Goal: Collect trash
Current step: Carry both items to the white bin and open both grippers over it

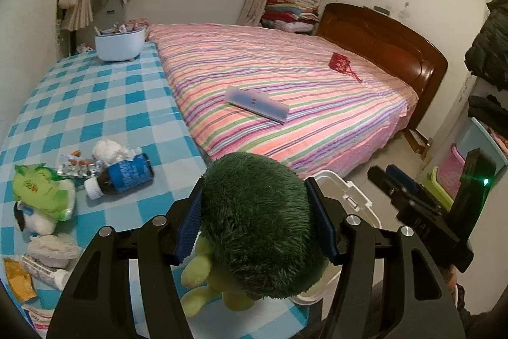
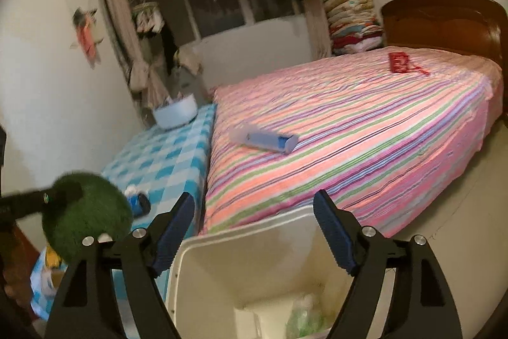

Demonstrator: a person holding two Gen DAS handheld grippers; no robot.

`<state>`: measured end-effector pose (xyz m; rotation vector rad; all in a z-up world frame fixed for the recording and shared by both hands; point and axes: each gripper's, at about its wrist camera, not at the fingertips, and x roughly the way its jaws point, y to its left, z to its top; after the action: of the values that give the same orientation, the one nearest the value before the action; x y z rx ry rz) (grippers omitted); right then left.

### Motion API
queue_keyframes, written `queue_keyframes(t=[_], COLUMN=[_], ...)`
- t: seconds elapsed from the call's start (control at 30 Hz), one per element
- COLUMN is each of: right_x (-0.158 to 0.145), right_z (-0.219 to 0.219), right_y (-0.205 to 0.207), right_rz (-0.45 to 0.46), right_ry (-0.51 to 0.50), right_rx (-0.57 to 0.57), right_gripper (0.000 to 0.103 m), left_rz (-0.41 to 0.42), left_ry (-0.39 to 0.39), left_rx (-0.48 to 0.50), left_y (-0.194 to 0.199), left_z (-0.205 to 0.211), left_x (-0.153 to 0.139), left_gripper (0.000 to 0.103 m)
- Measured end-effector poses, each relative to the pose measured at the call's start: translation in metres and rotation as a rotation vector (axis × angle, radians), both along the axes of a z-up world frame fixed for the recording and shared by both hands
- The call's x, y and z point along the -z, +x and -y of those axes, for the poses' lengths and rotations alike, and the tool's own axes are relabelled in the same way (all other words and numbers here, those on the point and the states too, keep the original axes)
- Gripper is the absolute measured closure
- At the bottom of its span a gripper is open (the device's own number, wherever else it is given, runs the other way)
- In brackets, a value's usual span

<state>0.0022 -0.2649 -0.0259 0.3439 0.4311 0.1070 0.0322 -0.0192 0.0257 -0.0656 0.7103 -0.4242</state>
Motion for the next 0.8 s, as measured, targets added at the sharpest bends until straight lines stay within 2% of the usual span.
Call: queue_keyframes(t=[0.3,0.57,0.63,0.73,0.8], right_x=[-0.009,-0.011,-0.011,-0.011,-0.01], right_z=[0.019,0.028,0.031,0.033,0.034], right_y=[-0.013,-0.018,-0.018,-0.019,-0.018], right_rz=[0.082,0.101,0.101,0.103,0.097], right_ry=[0.043,0.067,0.068,0.072,0.075], right_rx=[0.086,0.129,0.137,0.146,0.148], right_gripper=[0.028,0.028,0.028,0.028,0.028], left_rz=[-0.053,-0.059,-0.046,-0.007,0.018], left_ry=[-0.04,-0.064,-0.09,-0.1,-0.084], left_rx=[0.107,0.159,0.162,0.147,0.123], left_y=[0.006,0.008,0.008,0.004,0.0], left_z=[0.045,0.07,0.07,0.067,0.062], left_x=[0.014,0.018,0.015,0.007,0.001], left_gripper=[0.041,0.036,0.023,0.017,0.017])
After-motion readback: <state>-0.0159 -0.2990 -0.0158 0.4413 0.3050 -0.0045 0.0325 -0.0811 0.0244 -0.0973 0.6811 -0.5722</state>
